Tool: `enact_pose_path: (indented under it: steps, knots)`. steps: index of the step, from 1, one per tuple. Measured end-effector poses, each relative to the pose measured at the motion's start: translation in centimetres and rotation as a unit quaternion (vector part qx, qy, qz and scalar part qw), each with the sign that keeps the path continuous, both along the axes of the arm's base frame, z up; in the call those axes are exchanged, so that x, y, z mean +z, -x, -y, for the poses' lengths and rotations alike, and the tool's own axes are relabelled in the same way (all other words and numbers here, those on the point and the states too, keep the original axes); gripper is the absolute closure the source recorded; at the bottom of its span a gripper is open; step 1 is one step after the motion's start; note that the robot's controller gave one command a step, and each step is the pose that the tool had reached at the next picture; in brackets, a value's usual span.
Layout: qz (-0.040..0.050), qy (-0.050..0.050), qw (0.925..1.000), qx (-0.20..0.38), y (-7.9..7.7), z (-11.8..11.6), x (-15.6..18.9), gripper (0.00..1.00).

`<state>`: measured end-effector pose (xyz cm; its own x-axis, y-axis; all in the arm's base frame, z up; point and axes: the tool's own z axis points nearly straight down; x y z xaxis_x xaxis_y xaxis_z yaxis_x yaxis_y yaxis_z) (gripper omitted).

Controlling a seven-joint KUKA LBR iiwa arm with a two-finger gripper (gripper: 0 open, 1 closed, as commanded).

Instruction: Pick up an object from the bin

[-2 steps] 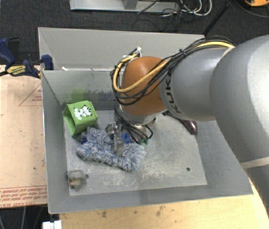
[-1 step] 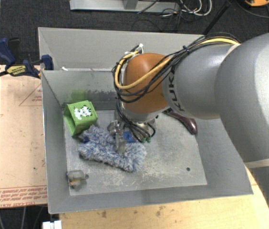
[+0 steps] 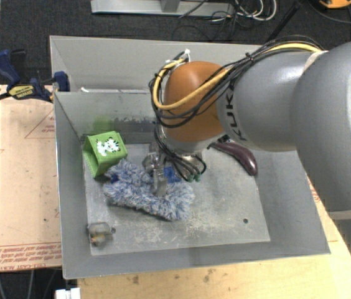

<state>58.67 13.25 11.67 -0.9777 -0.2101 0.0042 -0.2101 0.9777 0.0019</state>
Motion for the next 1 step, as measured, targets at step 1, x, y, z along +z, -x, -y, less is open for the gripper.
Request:
enact_pose_path:
  steps: [1]
  knots:
    - [0.0029,0.0,1.0,0.0,-0.13,-0.02,2.03,1.0]
